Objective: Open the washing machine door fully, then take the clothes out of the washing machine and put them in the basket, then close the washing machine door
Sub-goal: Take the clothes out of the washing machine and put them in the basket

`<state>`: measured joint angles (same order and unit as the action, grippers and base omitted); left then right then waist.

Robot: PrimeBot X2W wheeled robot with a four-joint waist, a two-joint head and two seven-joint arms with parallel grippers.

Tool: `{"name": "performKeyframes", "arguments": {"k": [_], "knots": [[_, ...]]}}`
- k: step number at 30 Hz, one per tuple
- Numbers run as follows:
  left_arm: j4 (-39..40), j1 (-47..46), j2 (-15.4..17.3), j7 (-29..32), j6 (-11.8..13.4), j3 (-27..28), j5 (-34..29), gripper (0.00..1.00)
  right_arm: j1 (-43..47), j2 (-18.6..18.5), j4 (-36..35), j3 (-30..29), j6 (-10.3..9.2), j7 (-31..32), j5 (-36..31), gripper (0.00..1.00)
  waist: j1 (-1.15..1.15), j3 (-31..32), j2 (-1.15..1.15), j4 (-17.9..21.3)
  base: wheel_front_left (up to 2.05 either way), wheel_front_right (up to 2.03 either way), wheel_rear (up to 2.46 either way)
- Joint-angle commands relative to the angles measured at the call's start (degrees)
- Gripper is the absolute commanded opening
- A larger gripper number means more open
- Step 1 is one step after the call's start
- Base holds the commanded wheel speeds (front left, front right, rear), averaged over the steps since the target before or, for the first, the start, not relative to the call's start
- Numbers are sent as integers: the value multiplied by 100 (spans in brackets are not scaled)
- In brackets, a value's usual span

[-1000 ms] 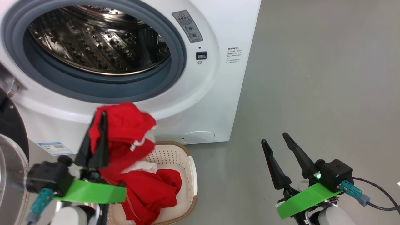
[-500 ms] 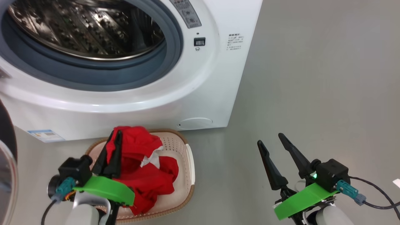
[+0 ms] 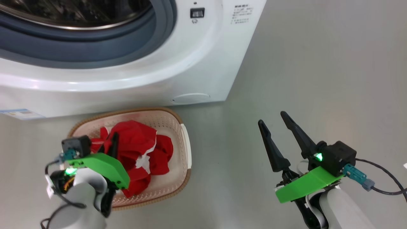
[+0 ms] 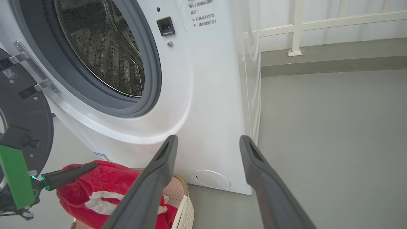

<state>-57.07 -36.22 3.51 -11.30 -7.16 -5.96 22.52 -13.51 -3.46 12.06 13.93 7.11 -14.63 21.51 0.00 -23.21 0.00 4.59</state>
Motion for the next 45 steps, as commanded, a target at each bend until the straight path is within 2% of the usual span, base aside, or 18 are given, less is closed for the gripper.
{"name": "performKeyframes", "arguments": {"k": [1, 10, 21, 22, 23, 24, 31, 38, 42, 45], "knots": [[-26, -139, 240, 16, -33, 105, 62, 0, -76, 3, -148, 158, 37, -37, -11, 100, 0, -278, 0, 132, 0, 0, 0], [-1242, -758, 494, 560, -33, -238, 356, 0, -284, 42, -146, 242, 37, -37, 58, 100, 0, -597, 0, 425, 0, 0, 0], [-1552, -807, 631, 671, -33, -478, 544, 0, -354, 56, -208, 283, 37, -37, 205, 100, 0, -786, 0, 624, 0, 0, 0], [-1563, -820, 645, 640, -33, -493, 541, 23, -359, 56, -209, 288, 37, -37, 214, 100, 0, -791, 0, 630, 0, 0, 0], [-1573, -837, 664, 576, -26, -505, 531, 53, -363, 56, -207, 289, 37, -37, 222, 100, 0, -792, 0, 632, 0, 0, 0], [-1581, -855, 680, 494, -11, -517, 518, 100, -366, 57, -202, 289, 37, -37, 230, 100, 0, -789, 0, 632, 0, 0, 0], [-1637, -791, 665, 144, 78, -532, 542, 100, -360, 57, -150, 263, 37, -37, 222, 100, 0, -617, 0, 577, 0, 0, 0], [-1565, -614, 567, -304, 98, -509, 575, 100, -256, 57, -73, 1, 37, -37, 54, 100, 0, -257, 0, 374, 0, 0, 0], [-1373, -473, 521, -358, 68, -488, 583, 100, -200, 57, -73, -115, 37, -37, -57, 100, 0, -78, 0, 267, 0, 0, 0], [-903, -248, 499, -366, 51, -412, 542, 100, -145, 57, -86, -254, 37, -37, -174, 100, 0, 93, 0, 152, 0, 0, 0]]}}
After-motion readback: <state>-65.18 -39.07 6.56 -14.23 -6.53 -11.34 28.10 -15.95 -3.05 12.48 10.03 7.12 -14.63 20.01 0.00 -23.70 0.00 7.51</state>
